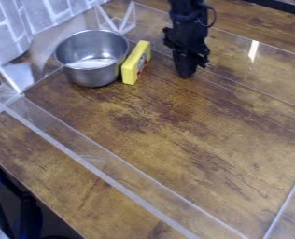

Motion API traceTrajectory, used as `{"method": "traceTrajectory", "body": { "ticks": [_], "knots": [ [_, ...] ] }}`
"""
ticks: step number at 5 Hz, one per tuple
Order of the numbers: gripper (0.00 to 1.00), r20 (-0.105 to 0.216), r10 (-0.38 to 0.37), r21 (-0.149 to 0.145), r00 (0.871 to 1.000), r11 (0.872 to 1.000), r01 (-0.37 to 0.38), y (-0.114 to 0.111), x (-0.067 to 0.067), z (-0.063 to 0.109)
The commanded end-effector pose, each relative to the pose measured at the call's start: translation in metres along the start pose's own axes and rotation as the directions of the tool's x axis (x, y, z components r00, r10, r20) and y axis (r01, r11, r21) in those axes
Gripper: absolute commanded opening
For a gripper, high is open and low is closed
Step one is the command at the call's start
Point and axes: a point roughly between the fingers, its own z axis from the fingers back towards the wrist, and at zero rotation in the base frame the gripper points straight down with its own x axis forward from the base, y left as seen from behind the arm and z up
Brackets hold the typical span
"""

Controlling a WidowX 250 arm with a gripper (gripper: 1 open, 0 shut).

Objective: Move the yellow butter to the right side of the table

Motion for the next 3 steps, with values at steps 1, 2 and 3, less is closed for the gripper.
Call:
{"method": "traceTrajectory", "body": {
  "ticks": [1, 2, 3],
  "knots": [
    [0.00, 0.005, -0.029, -0.011, 1.000, 1.000, 0.029, -0.0116, 0.0032, -0.0014],
    [0.00, -0.003, -0.036, -0.023, 0.999, 0.999, 0.036, -0.0143, 0.0017, -0.0056],
    [0.00, -0.009, -0.043, -0.034, 0.999, 0.999, 0.042, -0.0169, -0.0003, -0.0091]
  ]
}}
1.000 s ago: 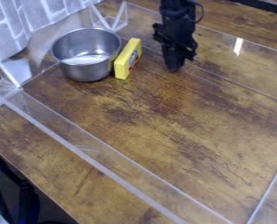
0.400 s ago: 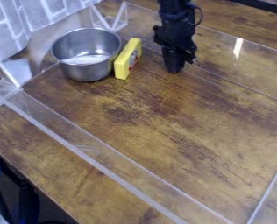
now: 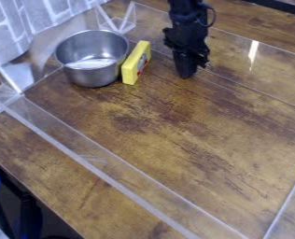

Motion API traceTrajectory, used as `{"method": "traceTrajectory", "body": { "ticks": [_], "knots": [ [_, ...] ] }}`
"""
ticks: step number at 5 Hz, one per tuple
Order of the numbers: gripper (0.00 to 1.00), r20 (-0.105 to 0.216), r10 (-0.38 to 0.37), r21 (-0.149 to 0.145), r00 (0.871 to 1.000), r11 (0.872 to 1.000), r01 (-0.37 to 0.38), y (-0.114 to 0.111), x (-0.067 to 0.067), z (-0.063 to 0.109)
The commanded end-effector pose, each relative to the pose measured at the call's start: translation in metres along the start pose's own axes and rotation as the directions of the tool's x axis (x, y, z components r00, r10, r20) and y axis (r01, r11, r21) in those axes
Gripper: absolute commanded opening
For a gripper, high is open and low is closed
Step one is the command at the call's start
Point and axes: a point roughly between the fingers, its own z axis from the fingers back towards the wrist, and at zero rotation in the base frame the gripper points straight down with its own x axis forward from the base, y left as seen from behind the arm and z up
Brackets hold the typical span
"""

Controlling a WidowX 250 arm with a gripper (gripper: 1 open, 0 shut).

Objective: Move the yellow butter to the right side of the table

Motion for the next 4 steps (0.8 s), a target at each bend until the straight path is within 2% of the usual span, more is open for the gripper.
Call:
{"method": "traceTrajectory", "body": {
  "ticks": [1, 4],
  "knots": [
    [0.00, -0.026, -0.040, -0.025, 0.999, 0.999, 0.039, -0.0163, -0.0029, -0.0092],
    [0.00, -0.046, -0.057, -0.055, 0.997, 0.997, 0.054, -0.0233, -0.0053, -0.0155]
  ]
}}
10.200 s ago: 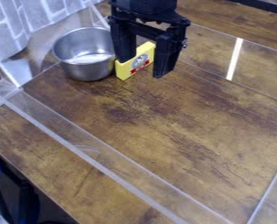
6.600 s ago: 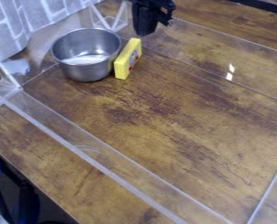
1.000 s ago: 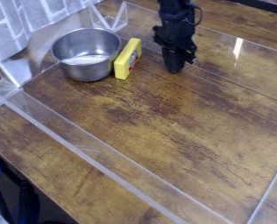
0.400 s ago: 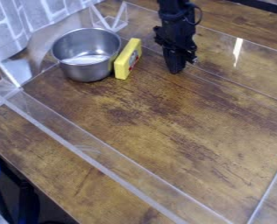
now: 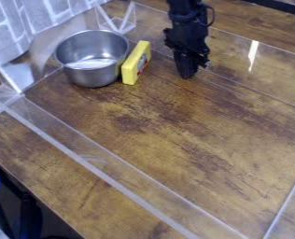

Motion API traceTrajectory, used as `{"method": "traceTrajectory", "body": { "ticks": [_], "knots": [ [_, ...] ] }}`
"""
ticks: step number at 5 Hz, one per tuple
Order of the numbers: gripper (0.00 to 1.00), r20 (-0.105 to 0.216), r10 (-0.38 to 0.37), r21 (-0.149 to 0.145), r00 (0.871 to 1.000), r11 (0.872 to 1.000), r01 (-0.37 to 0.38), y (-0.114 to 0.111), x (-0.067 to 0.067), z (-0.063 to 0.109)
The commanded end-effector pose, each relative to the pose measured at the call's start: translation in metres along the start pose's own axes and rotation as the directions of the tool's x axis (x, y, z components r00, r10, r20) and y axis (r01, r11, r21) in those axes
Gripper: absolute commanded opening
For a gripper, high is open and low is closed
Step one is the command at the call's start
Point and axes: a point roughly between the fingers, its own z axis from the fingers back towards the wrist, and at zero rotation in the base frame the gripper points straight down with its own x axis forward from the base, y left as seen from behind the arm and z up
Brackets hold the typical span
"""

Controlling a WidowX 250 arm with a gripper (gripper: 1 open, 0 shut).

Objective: Move the yellow butter to the right side of the table

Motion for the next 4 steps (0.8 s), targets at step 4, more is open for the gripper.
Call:
{"method": "traceTrajectory", "body": {
  "ticks": [4],
  "knots": [
    [0.00, -0.066, -0.069, -0.066, 0.995, 0.996, 0.064, -0.0255, 0.0013, -0.0159]
  ]
}}
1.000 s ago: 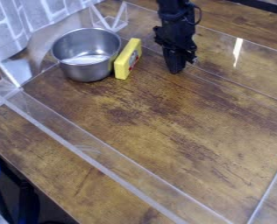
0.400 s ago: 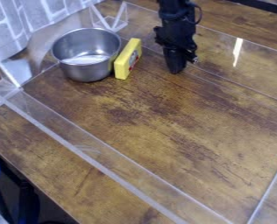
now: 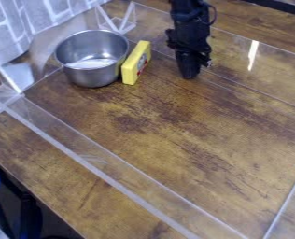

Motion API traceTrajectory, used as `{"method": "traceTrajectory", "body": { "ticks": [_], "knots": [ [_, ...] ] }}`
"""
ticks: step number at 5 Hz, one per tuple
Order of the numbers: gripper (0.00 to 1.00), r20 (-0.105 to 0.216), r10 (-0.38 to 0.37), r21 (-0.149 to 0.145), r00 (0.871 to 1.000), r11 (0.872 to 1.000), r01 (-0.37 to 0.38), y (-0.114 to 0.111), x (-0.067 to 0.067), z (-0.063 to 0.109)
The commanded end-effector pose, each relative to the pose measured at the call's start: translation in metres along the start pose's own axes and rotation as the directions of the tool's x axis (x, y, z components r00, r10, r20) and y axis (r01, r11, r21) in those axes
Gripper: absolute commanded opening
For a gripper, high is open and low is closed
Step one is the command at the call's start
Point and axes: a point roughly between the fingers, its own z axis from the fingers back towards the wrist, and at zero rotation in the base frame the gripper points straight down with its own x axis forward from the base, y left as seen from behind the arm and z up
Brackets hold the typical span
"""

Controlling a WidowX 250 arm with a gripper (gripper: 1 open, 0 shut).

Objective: Move the yellow butter to the right side of the table

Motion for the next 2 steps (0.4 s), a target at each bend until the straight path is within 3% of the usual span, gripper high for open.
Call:
{"method": "traceTrajectory", "body": {
  "ticks": [1, 2],
  "knots": [
    [0.00, -0.038, -0.044, -0.030, 0.998, 0.999, 0.042, -0.0173, 0.0008, -0.0125],
    [0.00, -0.045, -0.048, -0.039, 0.998, 0.998, 0.046, -0.0189, 0.0013, -0.0126]
  ]
}}
